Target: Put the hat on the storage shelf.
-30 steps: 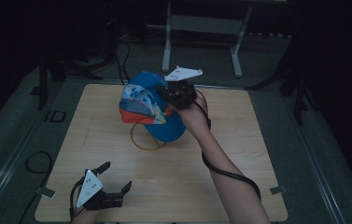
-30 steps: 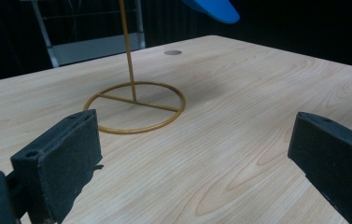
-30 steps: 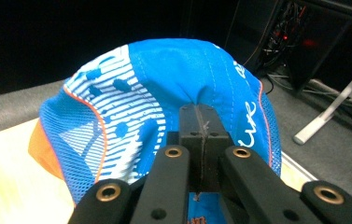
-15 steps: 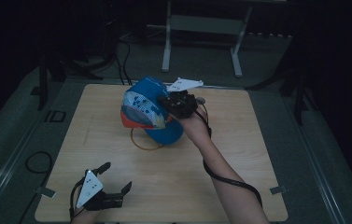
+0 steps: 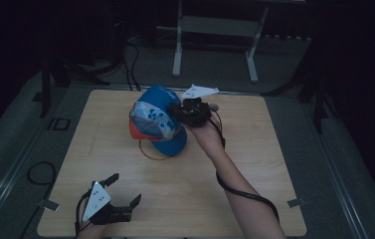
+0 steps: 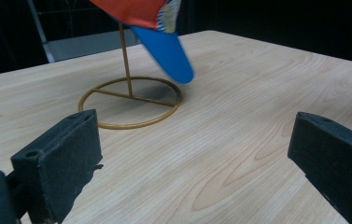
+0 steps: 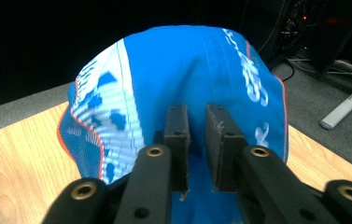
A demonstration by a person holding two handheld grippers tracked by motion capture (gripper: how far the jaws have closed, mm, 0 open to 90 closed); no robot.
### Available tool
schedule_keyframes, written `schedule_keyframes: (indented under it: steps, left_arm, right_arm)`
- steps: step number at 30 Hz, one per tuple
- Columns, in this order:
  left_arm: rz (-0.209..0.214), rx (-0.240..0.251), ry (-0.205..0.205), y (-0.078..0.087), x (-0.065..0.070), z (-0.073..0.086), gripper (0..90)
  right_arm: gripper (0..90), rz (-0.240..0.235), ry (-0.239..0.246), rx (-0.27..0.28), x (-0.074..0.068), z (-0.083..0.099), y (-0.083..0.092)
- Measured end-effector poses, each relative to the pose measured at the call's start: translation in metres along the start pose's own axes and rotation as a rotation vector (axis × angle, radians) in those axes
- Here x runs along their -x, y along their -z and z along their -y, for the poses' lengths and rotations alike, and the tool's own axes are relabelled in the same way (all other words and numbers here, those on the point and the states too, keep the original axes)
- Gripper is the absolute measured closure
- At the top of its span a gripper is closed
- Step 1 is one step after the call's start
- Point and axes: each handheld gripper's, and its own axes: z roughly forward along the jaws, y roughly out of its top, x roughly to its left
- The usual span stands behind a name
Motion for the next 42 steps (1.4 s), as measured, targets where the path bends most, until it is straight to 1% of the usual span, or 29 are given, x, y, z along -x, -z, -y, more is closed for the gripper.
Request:
schedule_keyframes:
  steps: [5, 9, 12, 14, 15, 16, 17, 18, 20, 21, 22, 23, 24, 25, 26, 28, 31, 36, 39, 42]
  left_arm:
    - [0.003, -0.005, -0.002, 0.000, 0.000, 0.001, 3.0]
    - [0.002, -0.001, 0.001, 0.000, 0.000, 0.001, 3.0]
    - [0.003, 0.004, 0.010, 0.000, 0.000, 0.001, 3.0]
    - [0.005, 0.002, 0.012, -0.001, -0.001, 0.002, 3.0]
    - [0.005, 0.001, 0.011, -0.001, -0.001, 0.002, 3.0]
    - [0.006, 0.000, 0.012, -0.001, -0.001, 0.002, 3.0]
    - [0.007, 0.002, 0.014, -0.001, 0.000, 0.002, 3.0]
    - [0.005, 0.001, 0.012, -0.001, 0.000, 0.002, 3.0]
    - [0.006, 0.001, 0.014, -0.001, 0.000, 0.002, 3.0]
    - [0.005, -0.001, 0.013, -0.001, 0.000, 0.002, 3.0]
    - [0.003, -0.003, 0.013, -0.001, 0.000, 0.002, 3.0]
    - [0.004, -0.004, 0.014, -0.001, 0.000, 0.003, 3.0]
    - [0.004, -0.004, 0.016, -0.001, 0.000, 0.003, 3.0]
    - [0.004, -0.004, 0.016, -0.001, 0.000, 0.003, 3.0]
    - [0.004, -0.003, 0.017, -0.001, 0.000, 0.002, 3.0]
    - [0.002, -0.004, 0.016, -0.001, 0.001, 0.002, 3.0]
    - [0.004, -0.004, 0.019, -0.001, 0.001, 0.003, 3.0]
    - [0.006, -0.009, 0.020, -0.002, 0.001, 0.004, 3.0]
    - [0.007, -0.009, 0.022, -0.003, 0.001, 0.005, 3.0]
    - [0.008, -0.014, 0.018, -0.003, 0.002, 0.005, 3.0]
  right_arm:
    - [75.7, -0.002, -0.001, 0.001, 0.001, 0.000, 0.001]
    - [68.3, 0.001, 0.000, 0.001, 0.002, 0.000, 0.004]
    - [58.8, -0.004, -0.002, 0.007, 0.002, 0.001, 0.007]
    - [48.0, 0.016, 0.003, 0.015, 0.001, 0.001, 0.010]
    - [45.1, 0.024, -0.002, 0.020, 0.001, 0.001, 0.012]
    - [41.6, 0.005, -0.006, 0.025, 0.002, 0.001, 0.013]
    - [37.1, 0.002, -0.008, 0.028, 0.002, 0.002, 0.014]
    - [34.6, 0.011, -0.011, 0.028, 0.002, 0.002, 0.016]
    - [28.9, -0.015, -0.008, 0.026, 0.002, 0.005, 0.018]
    - [27.5, -0.013, -0.006, 0.026, 0.002, 0.006, 0.019]
    - [25.7, -0.023, -0.008, 0.027, 0.002, 0.008, 0.020]
    - [22.3, -0.045, -0.017, 0.033, 0.002, 0.010, 0.022]
    - [17.2, -0.056, -0.013, 0.024, 0.001, 0.012, 0.023]
    - [16.5, -0.055, -0.004, 0.015, 0.000, 0.013, 0.023]
    - [16.5, -0.059, -0.005, 0.020, 0.000, 0.016, 0.024]
    - [14.1, -0.077, -0.016, 0.017, 0.001, 0.021, 0.026]
    - [14.2, -0.100, -0.027, 0.022, 0.001, 0.028, 0.028]
    - [14.1, -0.107, 0.008, 0.022, -0.002, 0.041, 0.030]
    - [14.0, -0.118, 0.012, 0.024, -0.003, 0.049, 0.031]
    - [14.1, -0.124, 0.019, 0.011, -0.005, 0.056, 0.031]
